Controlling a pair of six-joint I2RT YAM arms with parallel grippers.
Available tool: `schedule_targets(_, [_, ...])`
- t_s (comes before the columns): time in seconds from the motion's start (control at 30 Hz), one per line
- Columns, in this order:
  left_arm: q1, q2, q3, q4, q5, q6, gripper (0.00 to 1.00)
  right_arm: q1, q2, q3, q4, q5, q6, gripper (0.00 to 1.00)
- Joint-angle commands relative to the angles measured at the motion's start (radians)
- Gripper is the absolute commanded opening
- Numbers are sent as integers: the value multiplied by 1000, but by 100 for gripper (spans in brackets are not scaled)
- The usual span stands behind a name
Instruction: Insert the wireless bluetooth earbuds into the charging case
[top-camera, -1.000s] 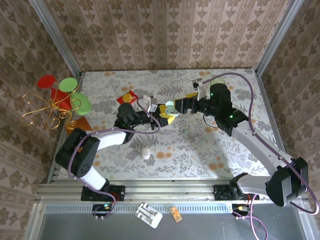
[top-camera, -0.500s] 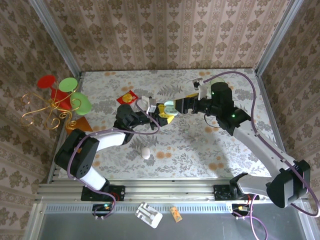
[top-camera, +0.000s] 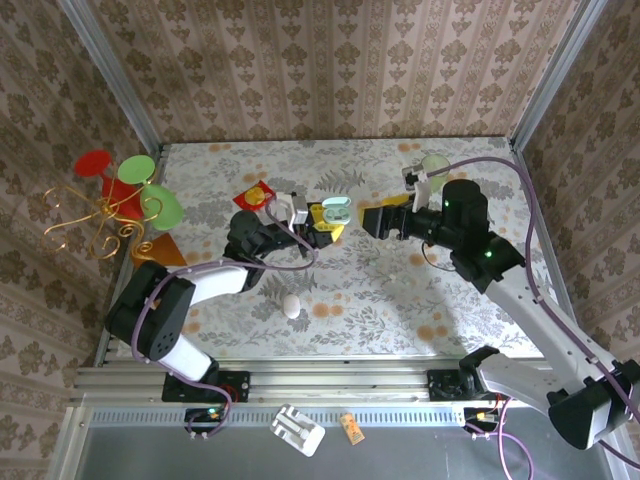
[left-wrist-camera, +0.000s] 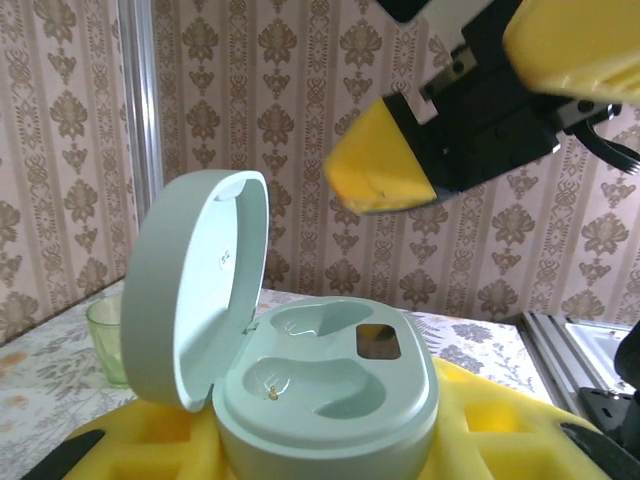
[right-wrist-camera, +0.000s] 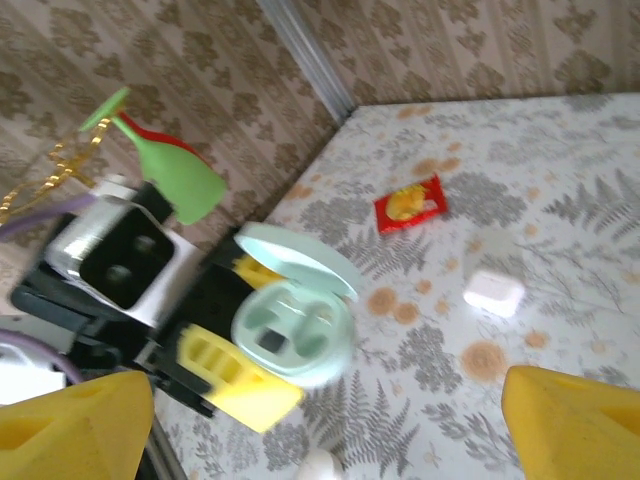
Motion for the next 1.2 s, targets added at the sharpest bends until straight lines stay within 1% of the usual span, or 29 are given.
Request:
schedule_targets(0.0, [14, -53, -24, 38, -42, 59, 11, -8, -50, -56, -83, 121, 10, 93])
schedule_targets(0.07, [16, -66, -32, 40, -46, 67, 11, -24, -63, -89, -112, 176, 25, 100])
schedule_targets(0.17, [17, -78, -38, 39, -43, 70, 11, -48, -63, -145, -147, 255, 73, 100])
schedule_targets(0.23, [17, -82, -42, 41, -42, 67, 11, -62, -47, -174, -159, 266, 88, 100])
schedule_targets(0.33, [17, -87, -45, 43, -34, 62, 11, -74, 11, -176, -223, 270, 98, 100])
schedule_targets(0.43, [17, -81, -46, 46, -25, 58, 11, -74, 76, -162, -288, 298, 97, 94])
schedule_targets(0.53, [17, -77, -43, 50, -18, 51, 11, -73, 105, -166, -283, 300, 100, 89])
schedule_targets(0.67, [19, -72, -39, 50, -3, 37, 11, -77, 162, -154, -352, 407, 123, 83])
schedule_targets(0.77, [20, -61, -33, 52, 15, 25, 11, -79, 236, -125, -437, 444, 136, 78])
schedule_targets(0.83, [19, -51, -26, 55, 31, 18, 11, -77, 264, -113, -436, 416, 125, 74])
schedule_targets(0.9, [20, -43, -19, 53, 39, 4, 11, -69, 249, -109, -388, 342, 98, 73])
schedule_targets(0.97, [22, -32, -12, 54, 61, -13, 11, -58, 197, -119, -280, 221, 60, 72])
schedule_targets(1.07, [22, -14, 1, 56, 109, -45, 11, -49, 108, -141, -137, 68, -9, 76])
schedule_targets(1.17, [20, -7, 10, 56, 142, -69, 11, -42, 21, -156, -40, -25, -60, 77])
